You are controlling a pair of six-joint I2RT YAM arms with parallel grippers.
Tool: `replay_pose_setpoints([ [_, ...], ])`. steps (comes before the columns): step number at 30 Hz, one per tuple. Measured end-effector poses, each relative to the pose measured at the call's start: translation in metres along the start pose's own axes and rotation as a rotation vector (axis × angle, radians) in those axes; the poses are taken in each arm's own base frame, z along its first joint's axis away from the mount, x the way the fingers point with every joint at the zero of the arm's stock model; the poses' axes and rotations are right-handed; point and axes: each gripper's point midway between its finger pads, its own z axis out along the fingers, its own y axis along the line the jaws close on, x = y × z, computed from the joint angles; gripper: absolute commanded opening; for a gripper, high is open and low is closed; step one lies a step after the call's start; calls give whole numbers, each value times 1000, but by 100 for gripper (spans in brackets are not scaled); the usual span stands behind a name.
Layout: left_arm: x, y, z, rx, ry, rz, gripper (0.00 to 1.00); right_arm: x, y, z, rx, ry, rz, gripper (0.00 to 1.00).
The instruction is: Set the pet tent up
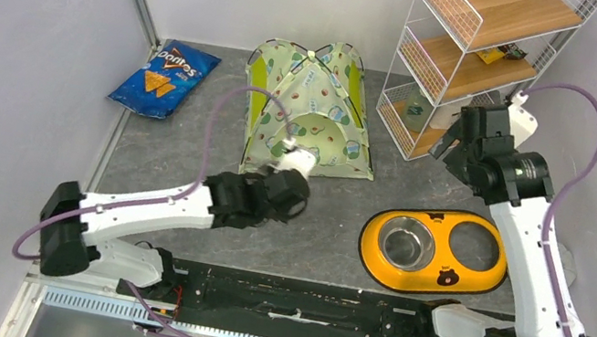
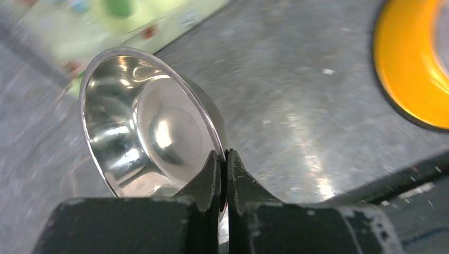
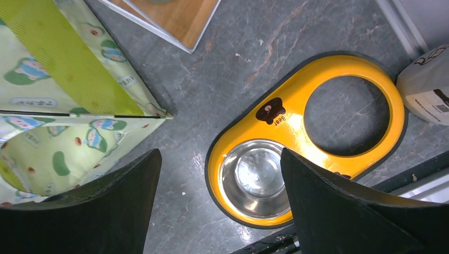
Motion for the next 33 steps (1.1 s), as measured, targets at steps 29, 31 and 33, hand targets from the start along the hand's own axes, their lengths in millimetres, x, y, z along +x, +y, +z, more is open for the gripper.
replay_pose_setpoints([
  [29,8,-165,-29,782,-367,1045,2,138,60,-28,-442,715,-124,67],
  [31,7,-166,-28,780,-385,1075,2,145,63,-29,-461,740,-141,63],
  [33,5,-166,-27,778,-395,1098,2,151,66,-31,-476,758,-161,57],
])
